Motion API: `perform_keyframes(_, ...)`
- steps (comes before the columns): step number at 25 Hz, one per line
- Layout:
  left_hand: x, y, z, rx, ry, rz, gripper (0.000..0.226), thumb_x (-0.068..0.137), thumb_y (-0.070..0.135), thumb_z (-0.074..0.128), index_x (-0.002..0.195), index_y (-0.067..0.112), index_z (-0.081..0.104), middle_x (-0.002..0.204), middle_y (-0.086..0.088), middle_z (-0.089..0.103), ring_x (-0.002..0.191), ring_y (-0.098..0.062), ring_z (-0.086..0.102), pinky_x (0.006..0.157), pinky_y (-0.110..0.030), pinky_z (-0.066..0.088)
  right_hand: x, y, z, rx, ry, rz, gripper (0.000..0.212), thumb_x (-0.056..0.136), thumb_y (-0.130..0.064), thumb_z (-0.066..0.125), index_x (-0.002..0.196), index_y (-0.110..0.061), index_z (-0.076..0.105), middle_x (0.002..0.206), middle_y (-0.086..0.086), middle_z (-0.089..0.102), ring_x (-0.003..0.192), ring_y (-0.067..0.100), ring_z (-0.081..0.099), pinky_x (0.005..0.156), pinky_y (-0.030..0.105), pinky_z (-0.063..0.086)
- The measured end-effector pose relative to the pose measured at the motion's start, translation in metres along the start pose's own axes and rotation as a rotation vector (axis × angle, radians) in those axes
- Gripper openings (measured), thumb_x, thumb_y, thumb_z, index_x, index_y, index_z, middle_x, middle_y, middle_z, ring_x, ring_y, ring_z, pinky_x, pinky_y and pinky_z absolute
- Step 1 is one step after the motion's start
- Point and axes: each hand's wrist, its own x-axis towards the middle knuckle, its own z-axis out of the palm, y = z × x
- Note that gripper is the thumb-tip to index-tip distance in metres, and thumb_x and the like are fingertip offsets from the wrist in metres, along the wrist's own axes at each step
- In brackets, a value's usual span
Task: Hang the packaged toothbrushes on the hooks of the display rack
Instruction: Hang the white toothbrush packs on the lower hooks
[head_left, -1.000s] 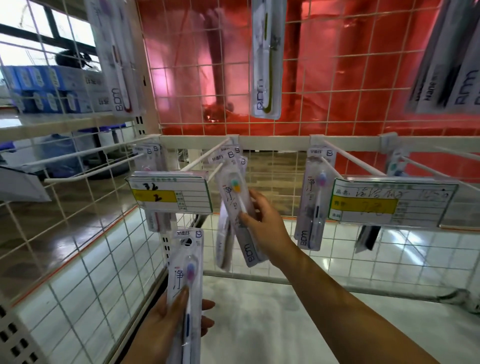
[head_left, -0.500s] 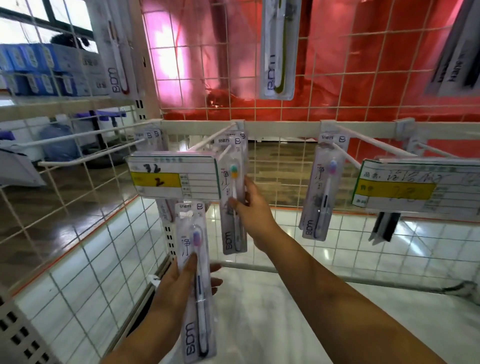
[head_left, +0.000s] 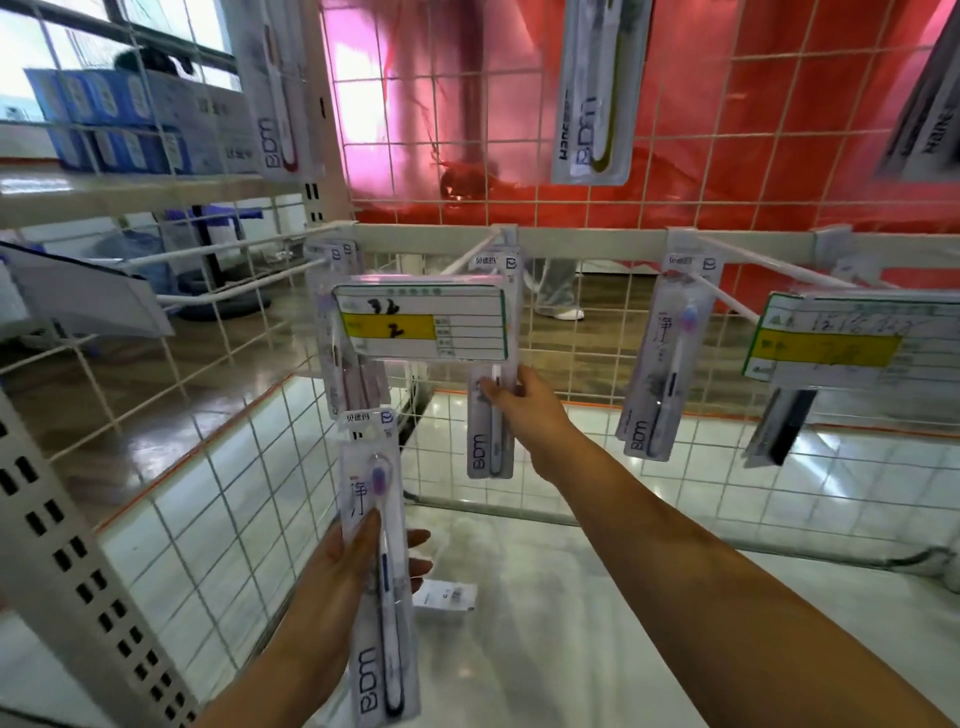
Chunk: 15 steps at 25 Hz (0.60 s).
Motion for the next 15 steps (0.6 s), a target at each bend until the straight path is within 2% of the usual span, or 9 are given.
perform_keyframes(4, -0.003, -0.001, -0.013, -0.009, -0.017, -0.018, 0.029, 0.09, 0.037, 0.046, 0.104, 0.015, 0.06, 0.083, -0.008, 0.075, 0.062, -0.022, 0.07, 0.053, -0.031, 0.056, -0.01, 0.024, 0.0, 0.003, 0.013, 0.109, 0.037, 0.09, -0.027, 0.06, 0.122, -0.012, 0.049, 0.112, 0.005, 0.058, 0.098, 0.02, 0.056, 0.08, 0.034, 0.046)
perform_keyframes(9, -0.005, -0.01, -0.037, -0.064, -0.014, -0.05, 0.028, 0.09, 0.037, 0.048, 0.105, 0.017, 0.059, 0.084, -0.009, 0.075, 0.064, -0.022, 0.071, 0.053, -0.027, 0.056, -0.015, 0.066, 0.003, -0.052, 0.024, 0.184, 0.033, 0.088, -0.018, 0.063, 0.116, -0.015, 0.048, 0.11, 0.005, 0.056, 0.104, 0.021, 0.053, 0.089, 0.033, 0.041)
perform_keyframes(13, 0.0, -0.021, -0.056, -0.105, 0.022, -0.089, 0.051, 0.077, 0.052, 0.063, 0.11, 0.013, 0.06, 0.09, -0.015, 0.074, 0.064, -0.026, 0.07, 0.055, -0.031, 0.056, -0.014, 0.121, 0.019, -0.103, 0.048, 0.29, 0.051, 0.084, -0.016, 0.068, 0.129, -0.009, 0.045, 0.122, 0.013, 0.056, 0.105, 0.022, 0.054, 0.093, 0.034, 0.044)
perform_keyframes(15, 0.001, -0.028, -0.067, -0.121, 0.028, -0.133, 0.046, 0.078, 0.045, 0.059, 0.11, 0.012, 0.06, 0.09, -0.015, 0.074, 0.064, -0.026, 0.07, 0.055, -0.032, 0.057, -0.015, 0.149, 0.034, -0.27, -0.011, 0.306, 0.05, 0.084, -0.015, 0.068, 0.128, -0.007, 0.048, 0.119, 0.013, 0.059, 0.1, 0.021, 0.055, 0.088, 0.03, 0.045)
